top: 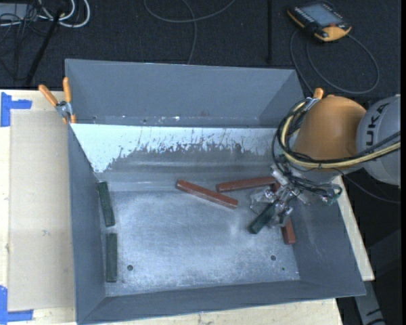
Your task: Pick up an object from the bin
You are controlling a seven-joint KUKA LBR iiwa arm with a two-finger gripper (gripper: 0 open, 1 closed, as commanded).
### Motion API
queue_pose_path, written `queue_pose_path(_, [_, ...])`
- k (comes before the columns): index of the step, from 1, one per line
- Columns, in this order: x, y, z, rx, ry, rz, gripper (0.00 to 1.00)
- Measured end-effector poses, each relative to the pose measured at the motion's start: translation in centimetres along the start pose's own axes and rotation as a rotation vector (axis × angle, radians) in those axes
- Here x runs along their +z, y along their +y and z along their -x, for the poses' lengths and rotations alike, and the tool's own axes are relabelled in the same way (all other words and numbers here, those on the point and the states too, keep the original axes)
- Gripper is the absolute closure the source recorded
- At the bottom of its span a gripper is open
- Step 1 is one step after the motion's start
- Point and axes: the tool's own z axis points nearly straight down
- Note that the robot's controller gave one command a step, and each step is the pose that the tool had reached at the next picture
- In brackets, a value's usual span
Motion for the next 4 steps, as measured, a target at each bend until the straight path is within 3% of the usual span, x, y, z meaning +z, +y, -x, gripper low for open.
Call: queue_pose_path(4, [-6.2,0.2,0.0,0.003,0.002,0.002,1.0])
